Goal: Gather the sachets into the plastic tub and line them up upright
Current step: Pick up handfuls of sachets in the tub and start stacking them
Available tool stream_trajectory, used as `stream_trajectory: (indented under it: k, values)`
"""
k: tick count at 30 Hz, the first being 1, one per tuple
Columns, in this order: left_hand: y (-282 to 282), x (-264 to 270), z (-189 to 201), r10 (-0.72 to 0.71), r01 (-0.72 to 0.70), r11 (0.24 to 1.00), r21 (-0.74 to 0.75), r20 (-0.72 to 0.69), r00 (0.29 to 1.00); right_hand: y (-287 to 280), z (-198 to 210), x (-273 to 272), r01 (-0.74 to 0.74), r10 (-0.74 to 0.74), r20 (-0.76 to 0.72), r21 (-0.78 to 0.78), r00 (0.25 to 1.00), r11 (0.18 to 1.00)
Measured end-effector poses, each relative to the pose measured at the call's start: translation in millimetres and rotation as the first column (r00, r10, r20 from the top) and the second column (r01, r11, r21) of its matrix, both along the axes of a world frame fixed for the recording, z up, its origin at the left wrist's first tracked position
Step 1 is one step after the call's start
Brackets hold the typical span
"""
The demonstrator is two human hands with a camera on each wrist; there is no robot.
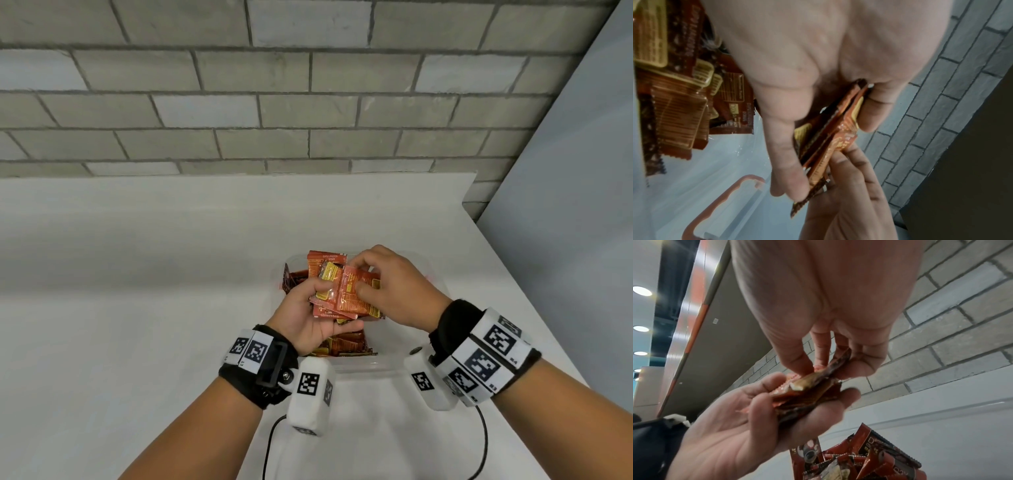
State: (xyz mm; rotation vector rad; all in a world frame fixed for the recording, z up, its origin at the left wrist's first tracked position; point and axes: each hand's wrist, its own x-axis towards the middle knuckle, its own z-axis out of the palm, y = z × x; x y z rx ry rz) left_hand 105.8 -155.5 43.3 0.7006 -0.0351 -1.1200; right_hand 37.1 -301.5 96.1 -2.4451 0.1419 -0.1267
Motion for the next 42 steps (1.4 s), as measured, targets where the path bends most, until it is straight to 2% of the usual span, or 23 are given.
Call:
stream_trajectory:
  k: [4, 8, 13, 16, 19, 20, 21, 24, 26, 28, 30, 32, 36, 39, 42]
  values:
    - [-0.7, -0.8, 0.7, 0.006, -0.005, 1.0, -0.018, 0.063, 0.998, 1.6, -1.3, 1.1, 0.001, -0.001, 0.003, 0.041, 1.0, 0.999]
    - [-0.3, -2.6, -0.4, 0.033, -0.029, 0.999, -0.031, 0.12, 0.992, -0.2, 0.0, 1.5, 0.043, -0.041, -0.012, 0.225, 0.999, 0.973]
    - [0.9, -0.1, 1.3, 0.091, -0.085, 0.994, -0.075, 0.081, 0.993, -7.9, -0.7, 0.0, 0.18, -0.162, -0.081, 0.338, 0.983, 0.924]
    - [3.6, 1.9, 2.9, 0.139, -0.135, 0.99, -0.053, 0.097, 0.986, -14.4, -1.1, -1.5, 0.28, -0.259, -0.113, 0.51, 0.959, 0.814]
    - [5.1, 2.1, 5.1, 0.138, -0.137, 0.99, -0.019, 0.174, 0.975, -18.0, -0.6, -3.8, 0.29, -0.27, -0.142, 0.694, 0.952, 0.659]
    - [4.9, 1.7, 5.6, 0.13, -0.133, 0.991, -0.003, 0.206, 0.97, -18.6, -1.7, -3.7, 0.281, -0.257, -0.147, 0.722, 0.955, 0.633]
    - [4.3, 1.1, 5.8, 0.126, -0.133, 0.991, 0.014, 0.236, 0.963, -17.9, -3.1, -3.7, 0.272, -0.235, -0.155, 0.727, 0.96, 0.631]
    - [-0.3, -1.7, 4.6, 0.14, -0.169, 0.983, 0.065, 0.32, 0.937, -12.5, -7.2, -3.9, 0.266, -0.177, -0.2, 0.668, 0.964, 0.695]
    - [-3.7, -2.7, 5.0, 0.149, -0.194, 0.976, 0.098, 0.347, 0.926, -10.1, -8.7, -4.6, 0.279, -0.177, -0.219, 0.663, 0.96, 0.695]
    - [-5.2, -3.1, 6.7, 0.162, -0.206, 0.972, 0.112, 0.316, 0.935, -11.7, -9.3, -5.4, 0.299, -0.189, -0.234, 0.683, 0.954, 0.666]
    - [-4.1, -1.7, 8.6, 0.177, -0.196, 0.978, 0.073, 0.206, 0.962, -15.6, -8.4, -6.1, 0.319, -0.205, -0.245, 0.693, 0.948, 0.647]
    - [-2.5, 0.5, 8.3, 0.178, -0.189, 0.98, 0.056, 0.16, 0.971, -19.5, -7.7, -7.3, 0.321, -0.202, -0.249, 0.72, 0.947, 0.615]
    - [-4.3, -0.8, 6.6, 0.144, -0.184, 0.975, 0.121, 0.281, 0.949, -20.9, -9.2, -10.6, 0.299, -0.173, -0.243, 0.773, 0.954, 0.559]
    - [-8.2, -4.8, 4.6, 0.115, -0.194, 0.967, 0.167, 0.393, 0.912, -16.2, -12.6, -11.1, 0.301, -0.164, -0.254, 0.748, 0.953, 0.592]
    - [-9.7, -5.3, 5.4, 0.119, -0.197, 0.966, 0.171, 0.383, 0.916, -15.5, -13.3, -11.5, 0.31, -0.191, -0.245, 0.72, 0.951, 0.621]
